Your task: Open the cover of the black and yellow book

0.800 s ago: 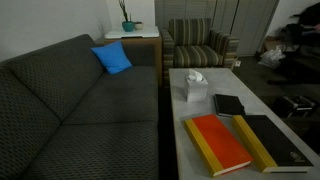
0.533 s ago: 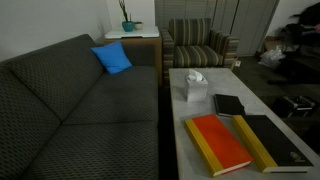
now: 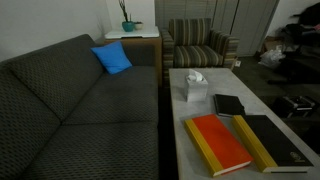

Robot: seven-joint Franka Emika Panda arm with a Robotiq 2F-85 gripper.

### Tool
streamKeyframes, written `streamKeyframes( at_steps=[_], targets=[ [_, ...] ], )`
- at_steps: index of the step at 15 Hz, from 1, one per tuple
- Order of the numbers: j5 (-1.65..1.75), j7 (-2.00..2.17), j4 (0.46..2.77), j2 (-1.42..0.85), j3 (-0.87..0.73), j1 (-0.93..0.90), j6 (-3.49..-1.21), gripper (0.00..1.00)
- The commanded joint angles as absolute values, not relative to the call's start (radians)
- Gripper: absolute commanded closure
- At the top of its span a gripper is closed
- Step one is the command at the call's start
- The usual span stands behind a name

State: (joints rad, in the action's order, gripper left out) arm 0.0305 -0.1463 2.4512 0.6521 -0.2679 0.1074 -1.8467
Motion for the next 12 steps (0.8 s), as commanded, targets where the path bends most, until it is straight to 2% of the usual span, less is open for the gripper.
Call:
streamKeyframes(
  at_steps=[1,6,12],
  targets=[
    [0.019,-0.157,2.449,0.648,-0.251,0.128,-1.845,0.00],
    [0.024,-0.163,2.452,0.637,-0.241,0.119,-1.853,0.00],
    [0.037,-0.307,2.399,0.494,-0.261,0.086,-1.857,0.00]
  ],
)
